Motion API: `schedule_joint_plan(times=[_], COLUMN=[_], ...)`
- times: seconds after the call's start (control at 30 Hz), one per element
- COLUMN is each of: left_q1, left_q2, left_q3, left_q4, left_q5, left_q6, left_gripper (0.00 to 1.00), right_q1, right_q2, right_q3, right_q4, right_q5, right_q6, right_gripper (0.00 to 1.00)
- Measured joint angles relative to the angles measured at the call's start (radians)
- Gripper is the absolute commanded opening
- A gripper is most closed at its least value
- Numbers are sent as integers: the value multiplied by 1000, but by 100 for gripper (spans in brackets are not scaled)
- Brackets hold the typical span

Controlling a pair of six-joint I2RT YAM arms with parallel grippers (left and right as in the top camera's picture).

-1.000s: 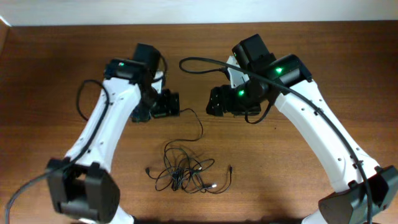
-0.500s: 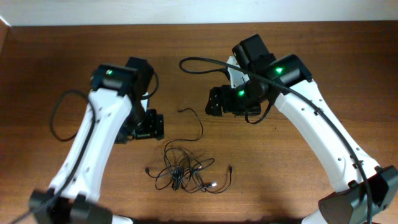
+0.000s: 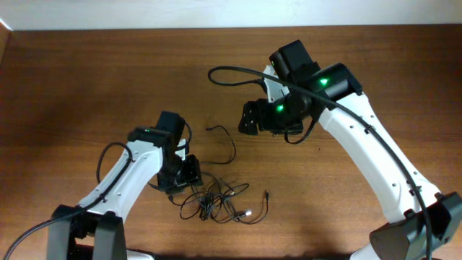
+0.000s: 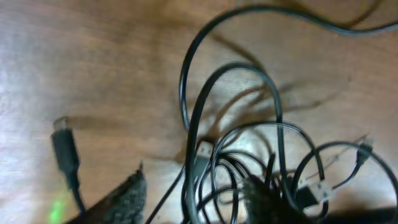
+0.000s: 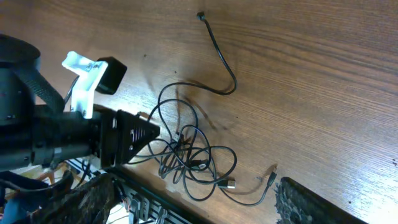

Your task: Untangle cables

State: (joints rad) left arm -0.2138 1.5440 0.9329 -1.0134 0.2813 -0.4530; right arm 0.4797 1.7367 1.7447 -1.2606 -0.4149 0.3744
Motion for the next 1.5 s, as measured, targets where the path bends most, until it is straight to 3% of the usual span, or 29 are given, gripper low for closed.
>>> schedule_joint_plan(times=[0.03, 0.27, 0.4, 0.53, 0.63, 0.67, 0.7, 0.83, 1.1, 1.5], left_q1=[0, 0, 0, 0, 0, 0, 0, 0, 0, 0], left_q2=[0, 0, 0, 0, 0, 0, 0, -3, -20, -25], left_q3=[-7, -20, -58, -58, -47, -31, 5, 207, 615, 658], left_q4=[16, 34, 39, 75, 54, 39, 25, 24, 32, 204], left_q5=[0, 1, 5, 8, 8, 12, 29, 180, 362, 457], left_q6=[-10, -21, -27, -29, -15, -3, 19, 96, 121, 6], left_gripper=[35, 30, 19, 0, 0, 0, 0, 0, 0, 0], right_q1=[0, 0, 0, 0, 0, 0, 0, 0, 0, 0], right_q2=[0, 0, 0, 0, 0, 0, 0, 0, 0, 0], right_q3=[0, 0, 0, 0, 0, 0, 0, 0, 0, 0], right_q4=[0, 0, 0, 0, 0, -1, -1, 0, 1, 23], right_q5=[0, 0, 0, 0, 0, 8, 18, 42, 52, 51], right_q6=[0, 0, 0, 0, 0, 0, 0, 0, 0, 0], right_gripper=[84, 84, 84, 84, 85, 94, 96, 96, 96, 96])
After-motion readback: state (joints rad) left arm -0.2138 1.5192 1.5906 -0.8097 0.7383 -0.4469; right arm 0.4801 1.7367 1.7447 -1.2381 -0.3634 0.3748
